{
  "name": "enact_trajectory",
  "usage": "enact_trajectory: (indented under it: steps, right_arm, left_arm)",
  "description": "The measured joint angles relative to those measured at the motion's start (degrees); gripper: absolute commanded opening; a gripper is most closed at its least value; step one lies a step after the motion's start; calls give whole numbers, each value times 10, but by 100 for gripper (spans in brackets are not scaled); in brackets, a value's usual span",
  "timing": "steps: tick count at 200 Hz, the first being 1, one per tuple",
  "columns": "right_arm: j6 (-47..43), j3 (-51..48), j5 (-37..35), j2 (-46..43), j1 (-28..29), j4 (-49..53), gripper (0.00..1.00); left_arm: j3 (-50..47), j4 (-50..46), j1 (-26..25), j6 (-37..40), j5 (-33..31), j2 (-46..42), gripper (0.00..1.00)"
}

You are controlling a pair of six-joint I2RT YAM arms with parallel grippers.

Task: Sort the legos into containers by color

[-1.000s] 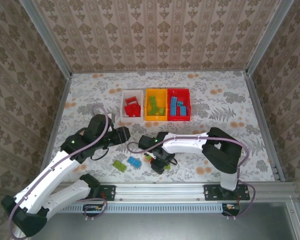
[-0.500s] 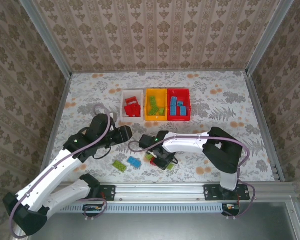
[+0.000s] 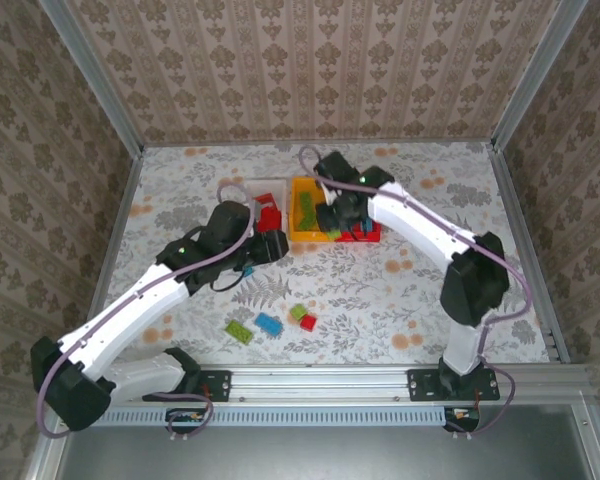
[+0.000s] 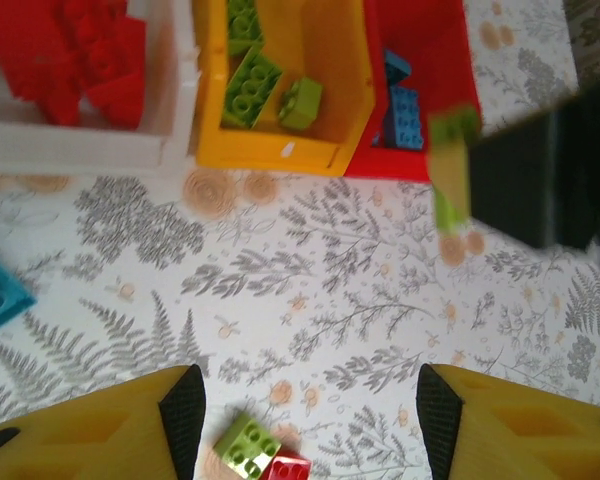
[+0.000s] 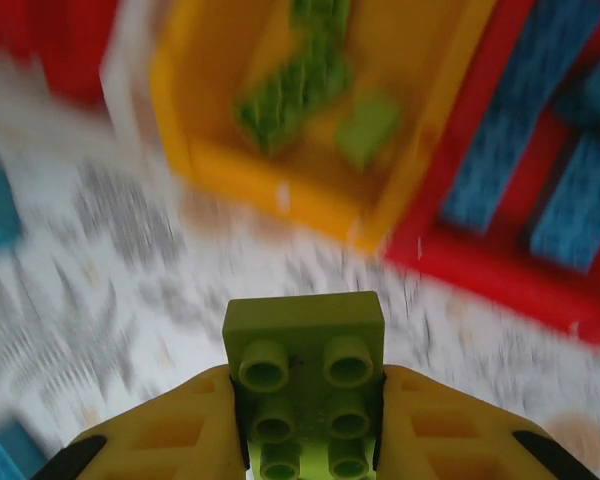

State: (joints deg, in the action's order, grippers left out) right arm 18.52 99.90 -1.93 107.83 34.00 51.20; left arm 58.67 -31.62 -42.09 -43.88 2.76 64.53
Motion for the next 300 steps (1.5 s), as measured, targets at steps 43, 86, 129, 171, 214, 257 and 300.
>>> enact_trajectory:
  steps: [43, 86, 129, 171, 214, 257, 300]
  right_arm:
    - [55, 249, 2, 215, -44, 14, 27]
    - [77, 496, -15, 393, -55, 106, 34]
    - [98, 689, -22, 498, -54, 203, 55]
    - [84, 769, -22, 517, -46, 255, 61]
    - [9, 776, -19, 491, 8, 275, 62]
    - [-46, 777, 9, 445, 97, 297, 63]
    - [-80, 666, 47, 357, 89, 320, 64]
  left_arm:
    - [38, 19, 0, 33, -12, 35, 61]
    - [44, -7, 6, 41, -20, 48, 62]
    - [25, -48, 48, 25, -15, 49, 63]
    - [-3, -92, 89, 5, -14, 48, 68]
    - [-17, -108, 148, -8, -11, 65, 72]
    - [-28, -105, 203, -16, 2, 144, 72]
    - [-28, -99, 204, -17, 3, 174, 72]
